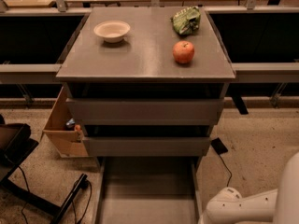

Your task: Open bottom drawer

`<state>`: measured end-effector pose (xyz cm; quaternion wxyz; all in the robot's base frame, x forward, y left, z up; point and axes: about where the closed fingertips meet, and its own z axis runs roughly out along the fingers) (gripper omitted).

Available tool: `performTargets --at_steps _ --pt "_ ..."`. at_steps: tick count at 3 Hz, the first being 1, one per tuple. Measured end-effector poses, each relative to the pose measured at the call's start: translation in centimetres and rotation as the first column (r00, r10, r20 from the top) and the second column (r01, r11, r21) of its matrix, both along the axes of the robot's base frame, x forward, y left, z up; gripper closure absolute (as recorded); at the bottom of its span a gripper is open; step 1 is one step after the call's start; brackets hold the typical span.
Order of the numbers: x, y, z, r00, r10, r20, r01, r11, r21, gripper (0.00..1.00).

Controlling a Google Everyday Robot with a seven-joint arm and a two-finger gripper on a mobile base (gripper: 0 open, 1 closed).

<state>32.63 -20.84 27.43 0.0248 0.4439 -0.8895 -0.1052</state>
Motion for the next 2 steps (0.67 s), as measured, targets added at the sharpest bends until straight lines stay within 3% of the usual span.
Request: performTargets --at_steps 1,2 --pt "-2.6 -0.3 6.1 0.996 -0.083 0.032 0.084 0.996 -0.027 0.0" --pt "-6.7 -0.8 11.7 0.9793 -0.181 0.09 0.182 0.983 -0.004 0.0"
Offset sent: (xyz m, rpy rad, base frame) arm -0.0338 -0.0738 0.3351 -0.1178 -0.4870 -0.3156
